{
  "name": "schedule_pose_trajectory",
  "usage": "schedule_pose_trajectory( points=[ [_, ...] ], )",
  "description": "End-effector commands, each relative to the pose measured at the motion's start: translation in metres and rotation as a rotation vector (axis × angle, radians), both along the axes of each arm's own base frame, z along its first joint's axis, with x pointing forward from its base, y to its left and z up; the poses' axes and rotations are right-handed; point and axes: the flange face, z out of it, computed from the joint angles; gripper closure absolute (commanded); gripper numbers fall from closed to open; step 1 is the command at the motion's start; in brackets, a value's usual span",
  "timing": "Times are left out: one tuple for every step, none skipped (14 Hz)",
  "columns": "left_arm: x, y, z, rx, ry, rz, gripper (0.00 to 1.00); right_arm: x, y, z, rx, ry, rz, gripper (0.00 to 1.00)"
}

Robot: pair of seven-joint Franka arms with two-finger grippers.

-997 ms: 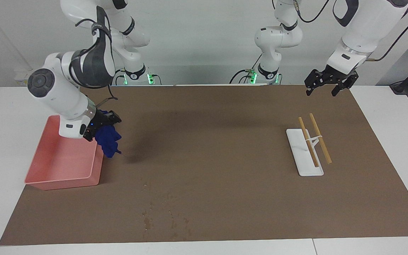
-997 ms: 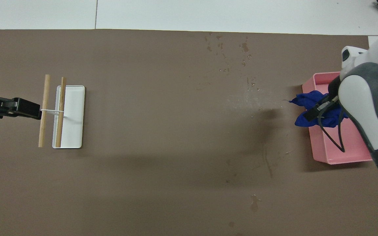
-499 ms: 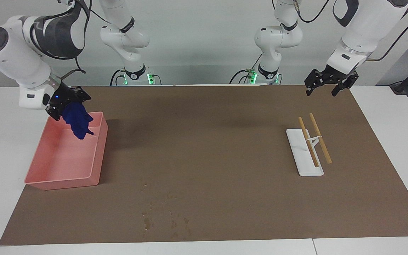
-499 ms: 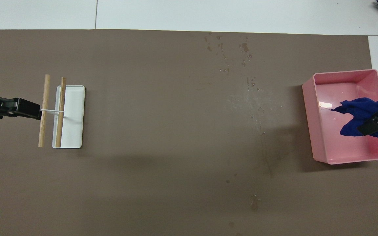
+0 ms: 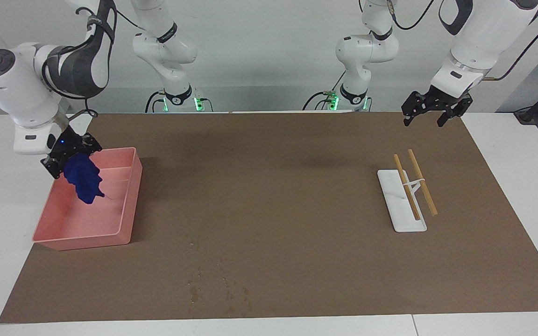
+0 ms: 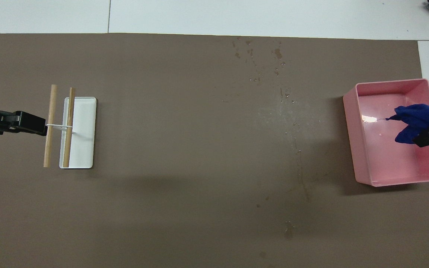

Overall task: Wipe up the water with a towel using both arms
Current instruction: 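Release the towel inside the pink bin with the right gripper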

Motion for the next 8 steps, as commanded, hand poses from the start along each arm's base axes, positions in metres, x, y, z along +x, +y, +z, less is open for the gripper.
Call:
schedule_pose_trajectory(
  points=[
    [-0.003, 0.003, 0.002, 0.001, 0.003, 0.003, 0.0, -0.006, 0.0, -0.015, -0.024, -0.018, 0.04, 1.0],
    [-0.003, 0.003, 0.002, 0.001, 0.003, 0.003, 0.0, -0.005, -0.001, -0.026, -0.023, -0.016, 0.039, 0.95],
    [-0.003, 0.004, 0.002, 0.002, 0.003, 0.003, 0.0, -0.007, -0.001, -0.03, -0.021, -0.008, 0.041, 0.7],
    [-0.003, 0.004, 0.002, 0.002, 0.003, 0.003, 0.0, -0.008, 0.001, -0.031, -0.018, 0.004, 0.044, 0.39],
    [-0.003, 0.003, 0.002, 0.001, 0.003, 0.003, 0.0, -0.008, 0.001, -0.031, -0.018, 0.006, 0.046, 0.0],
    [-0.003, 0.003, 0.002, 0.001, 0.003, 0.003, 0.0, -0.007, 0.0, -0.029, -0.019, 0.001, 0.042, 0.0],
    [-0.003, 0.003, 0.002, 0.001, 0.003, 0.003, 0.0, -0.006, 0.002, -0.027, -0.017, -0.001, 0.042, 0.0],
    [-0.003, 0.003, 0.002, 0.001, 0.003, 0.003, 0.0, -0.005, 0.007, -0.022, -0.015, -0.004, 0.045, 0.0]
  ],
)
